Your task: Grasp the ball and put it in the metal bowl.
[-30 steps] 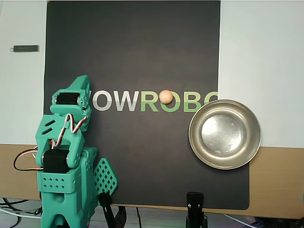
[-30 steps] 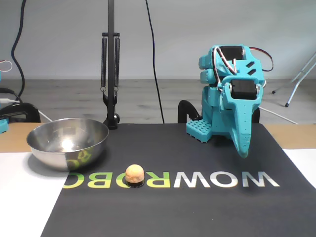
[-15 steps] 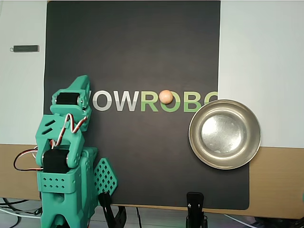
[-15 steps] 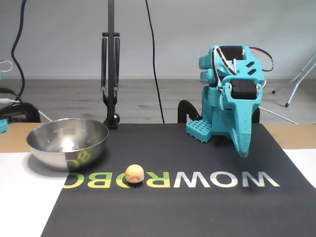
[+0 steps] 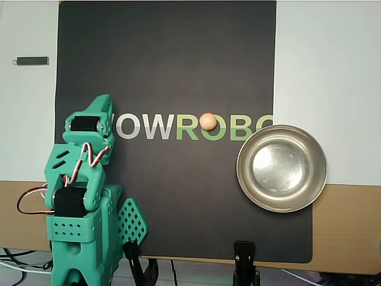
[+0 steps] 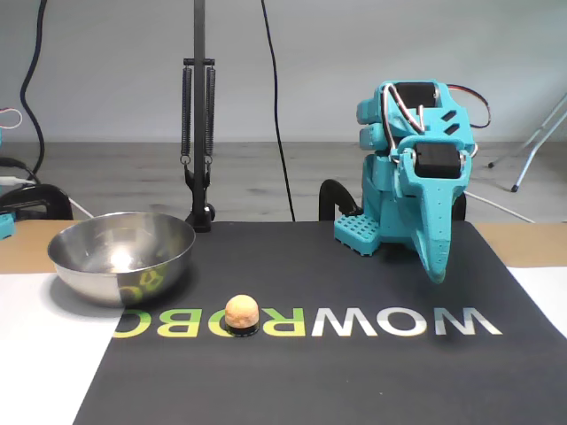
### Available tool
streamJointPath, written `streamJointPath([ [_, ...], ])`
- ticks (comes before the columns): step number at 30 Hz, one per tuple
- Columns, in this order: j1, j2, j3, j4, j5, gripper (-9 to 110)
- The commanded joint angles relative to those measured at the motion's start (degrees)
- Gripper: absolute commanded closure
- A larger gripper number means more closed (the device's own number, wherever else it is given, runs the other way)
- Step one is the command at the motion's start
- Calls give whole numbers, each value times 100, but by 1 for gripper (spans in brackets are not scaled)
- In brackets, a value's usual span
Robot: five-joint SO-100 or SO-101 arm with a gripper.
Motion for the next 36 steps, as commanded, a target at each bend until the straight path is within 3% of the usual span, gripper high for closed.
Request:
streamJointPath([
  [1,18,334,185,0,-26,101],
  [36,149,272,167,-44,-35,101],
])
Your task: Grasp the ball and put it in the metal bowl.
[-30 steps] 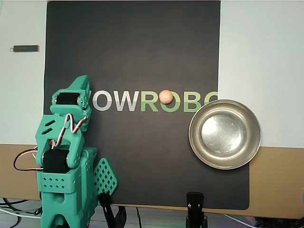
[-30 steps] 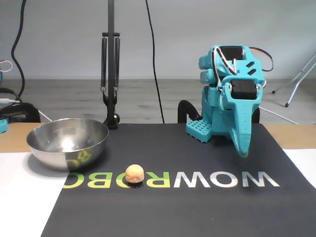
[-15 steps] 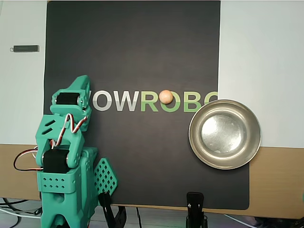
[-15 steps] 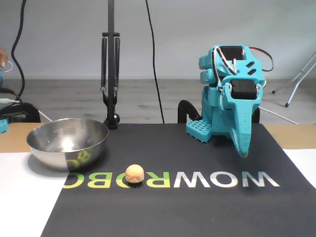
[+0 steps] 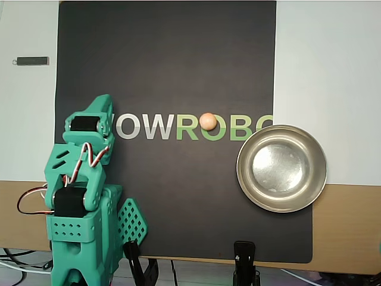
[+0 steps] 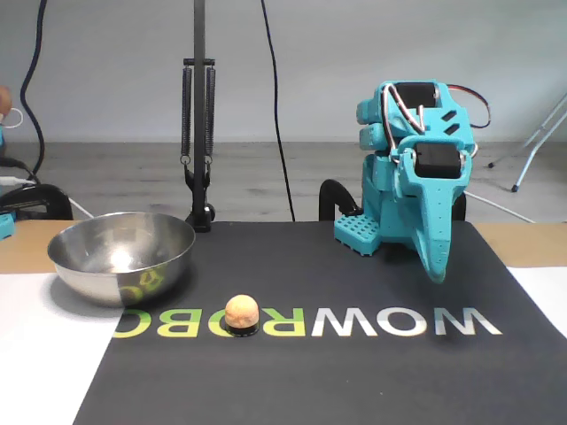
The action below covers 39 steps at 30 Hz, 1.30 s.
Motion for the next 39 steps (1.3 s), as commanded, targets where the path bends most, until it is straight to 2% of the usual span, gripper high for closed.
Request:
streamJointPath([
  [1,158,272,158,-44,-35,101],
  [9,431,-79,-729,18,-44,101],
  [24,686,-3858,-3419,44,-70,101],
  [27,686,-4509,-3920,369,-606,101],
  [35,729,-5950,-5493,2127,-2452,101],
  [39,993,-6521,-6029,2470,-3419,101],
])
